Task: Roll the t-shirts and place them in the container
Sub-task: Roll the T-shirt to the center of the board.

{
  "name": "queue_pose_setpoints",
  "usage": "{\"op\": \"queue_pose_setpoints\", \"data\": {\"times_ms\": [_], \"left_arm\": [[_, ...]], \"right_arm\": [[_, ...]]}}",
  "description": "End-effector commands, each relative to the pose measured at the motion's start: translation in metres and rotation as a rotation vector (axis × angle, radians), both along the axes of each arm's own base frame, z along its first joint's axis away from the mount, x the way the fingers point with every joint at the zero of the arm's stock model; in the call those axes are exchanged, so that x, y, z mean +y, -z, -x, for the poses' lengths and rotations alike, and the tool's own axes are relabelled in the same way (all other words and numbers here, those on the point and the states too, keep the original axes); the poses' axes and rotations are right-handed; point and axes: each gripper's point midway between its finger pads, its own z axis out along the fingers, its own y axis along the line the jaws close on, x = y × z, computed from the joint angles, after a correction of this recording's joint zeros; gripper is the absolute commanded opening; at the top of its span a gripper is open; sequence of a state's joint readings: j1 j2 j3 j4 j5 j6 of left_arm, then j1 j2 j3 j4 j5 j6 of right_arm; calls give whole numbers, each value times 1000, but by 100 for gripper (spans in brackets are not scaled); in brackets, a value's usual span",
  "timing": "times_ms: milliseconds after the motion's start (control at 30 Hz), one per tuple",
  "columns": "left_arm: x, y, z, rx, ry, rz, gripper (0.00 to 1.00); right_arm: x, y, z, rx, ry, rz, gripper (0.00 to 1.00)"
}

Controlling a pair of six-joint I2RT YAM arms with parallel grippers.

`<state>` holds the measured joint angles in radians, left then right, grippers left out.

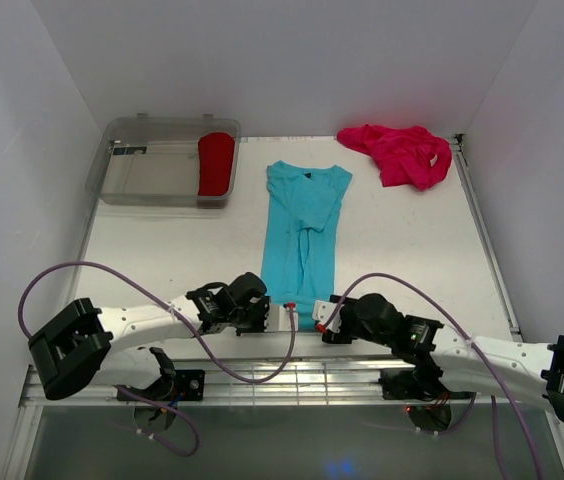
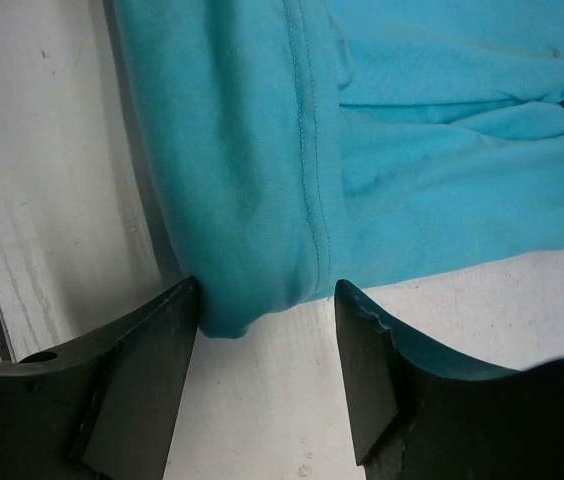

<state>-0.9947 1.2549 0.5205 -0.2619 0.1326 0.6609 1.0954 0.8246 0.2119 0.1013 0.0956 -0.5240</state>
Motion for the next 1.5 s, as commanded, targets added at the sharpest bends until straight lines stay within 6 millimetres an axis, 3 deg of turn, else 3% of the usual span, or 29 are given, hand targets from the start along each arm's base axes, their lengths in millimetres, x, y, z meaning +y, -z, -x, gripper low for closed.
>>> {"op": "queue_pose_setpoints", "data": {"times_ms": [0,300,400,433,500,700,867,933,1000,1067,1167,1200,1333,1467], "left_arm": [[-6,-12,-2,14,-13,42,0],[-5,-23,-20,27,-51,74,0],[-9,-24,-19,31,-25,87,0],[-10,-25,-19,32,-21,90,0],[-11,-27,-21,25,-20,91,0],[-4,-24,-20,23,-24,78,0],[-7,-28,-18,62,-47,87,0],[-7,-30,-14,96,-59,85,0],[-5,-35,-3,149,-48,73,0],[3,-35,8,202,-50,41,0],[4,-45,28,285,-9,53,0],[6,-50,45,358,26,56,0],[7,-63,73,491,80,78,0],[11,-73,64,575,34,121,0]], "right_arm": [[16,-12,0,-5,-20,-79,62],[8,12,19,44,-150,74,61],[10,18,18,49,-143,74,55],[12,17,16,49,-133,69,45],[15,11,7,35,-82,51,38],[21,-4,2,20,-53,-12,38],[15,1,9,45,-91,53,9],[17,-9,11,54,-105,49,8],[18,-15,28,110,-174,46,8],[20,-18,45,168,-251,36,8],[7,-10,67,260,-305,92,8],[7,-16,68,247,-326,80,8],[11,-34,74,243,-364,42,8],[11,-35,66,260,-336,41,8]]}}
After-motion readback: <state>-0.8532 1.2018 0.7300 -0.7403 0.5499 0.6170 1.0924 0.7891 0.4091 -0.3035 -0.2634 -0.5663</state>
